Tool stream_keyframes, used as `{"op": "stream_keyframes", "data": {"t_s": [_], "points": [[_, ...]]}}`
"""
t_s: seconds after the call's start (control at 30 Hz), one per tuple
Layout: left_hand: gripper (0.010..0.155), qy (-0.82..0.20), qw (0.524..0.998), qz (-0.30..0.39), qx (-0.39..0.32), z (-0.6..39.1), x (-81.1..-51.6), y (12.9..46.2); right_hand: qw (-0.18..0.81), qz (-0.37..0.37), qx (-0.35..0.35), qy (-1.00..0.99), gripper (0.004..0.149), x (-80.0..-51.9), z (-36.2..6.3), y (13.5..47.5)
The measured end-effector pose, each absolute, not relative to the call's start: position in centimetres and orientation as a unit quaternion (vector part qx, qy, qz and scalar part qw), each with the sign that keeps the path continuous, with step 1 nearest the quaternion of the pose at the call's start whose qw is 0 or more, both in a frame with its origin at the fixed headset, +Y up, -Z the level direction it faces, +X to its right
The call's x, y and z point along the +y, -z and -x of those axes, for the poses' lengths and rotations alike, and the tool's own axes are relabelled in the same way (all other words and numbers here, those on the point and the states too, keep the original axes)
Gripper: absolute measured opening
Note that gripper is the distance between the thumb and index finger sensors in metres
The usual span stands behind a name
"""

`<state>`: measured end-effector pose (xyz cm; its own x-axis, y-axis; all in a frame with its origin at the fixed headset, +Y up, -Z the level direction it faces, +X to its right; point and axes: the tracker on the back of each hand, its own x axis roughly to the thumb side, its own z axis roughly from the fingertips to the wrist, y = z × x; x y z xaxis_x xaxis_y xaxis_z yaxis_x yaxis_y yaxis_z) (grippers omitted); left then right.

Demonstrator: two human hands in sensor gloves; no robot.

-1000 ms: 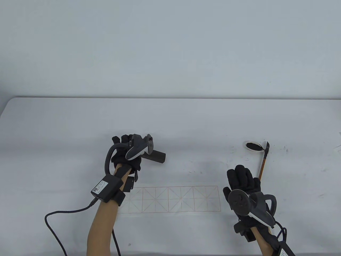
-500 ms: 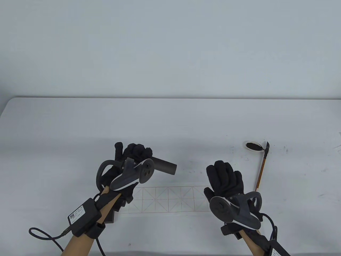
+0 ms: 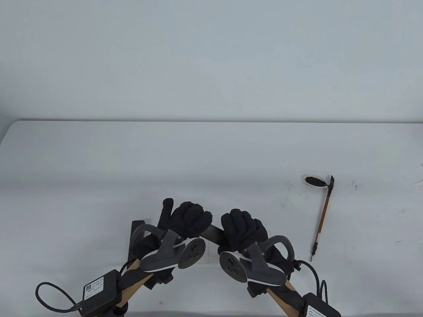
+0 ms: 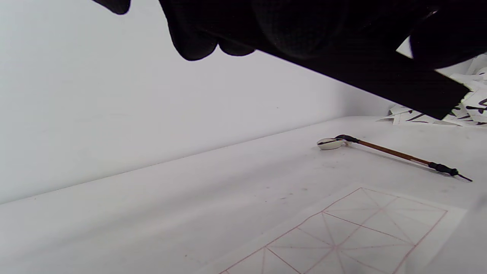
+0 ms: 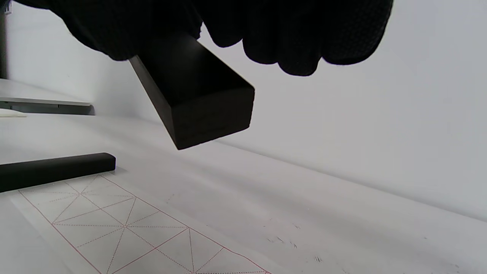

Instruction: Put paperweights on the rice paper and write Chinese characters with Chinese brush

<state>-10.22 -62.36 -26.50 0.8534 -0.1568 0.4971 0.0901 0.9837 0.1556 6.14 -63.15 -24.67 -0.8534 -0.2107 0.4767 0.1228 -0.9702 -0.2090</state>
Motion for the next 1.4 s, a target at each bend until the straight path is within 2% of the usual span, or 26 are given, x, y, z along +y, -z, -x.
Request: {"op": "stream_keyframes", "data": {"t_s": [0.1,0.23,0.47,0.77,0.9,1.2,1.4], "points": [[0.069,0.062,0.959,-0.057,-0.272,9.8,-62.5,26.5,0.093,0.264,0.089,0.956,0.069,-63.3,-5.9,24.5],[0.069,0.042,0.957,-0.047,-0.285,9.6,-63.1,26.7,0.116,0.265,0.083,0.954,0.073,-63.7,-5.7,24.4],[0.069,0.027,0.955,-0.032,-0.293,9.5,-63.8,27.0,0.119,0.277,0.116,0.946,0.070,-64.0,-6.1,24.5],[0.071,0.047,0.956,-0.059,-0.283,10.4,-65.3,26.7,0.138,0.276,0.136,0.941,0.070,-64.4,-6.2,24.4],[0.079,0.040,0.969,-0.064,-0.236,12.9,-66.3,27.2,0.144,0.261,0.134,0.945,0.071,-64.7,-7.0,24.5],[0.079,-0.041,0.997,0.024,-0.059,22.2,-70.0,28.8,0.106,0.186,0.113,0.970,0.071,-65.5,-10.3,25.3],[0.081,-0.074,0.997,0.035,-0.018,24.4,-70.2,28.9,0.060,0.131,0.075,0.987,0.071,-67.4,-11.5,26.3]]}}
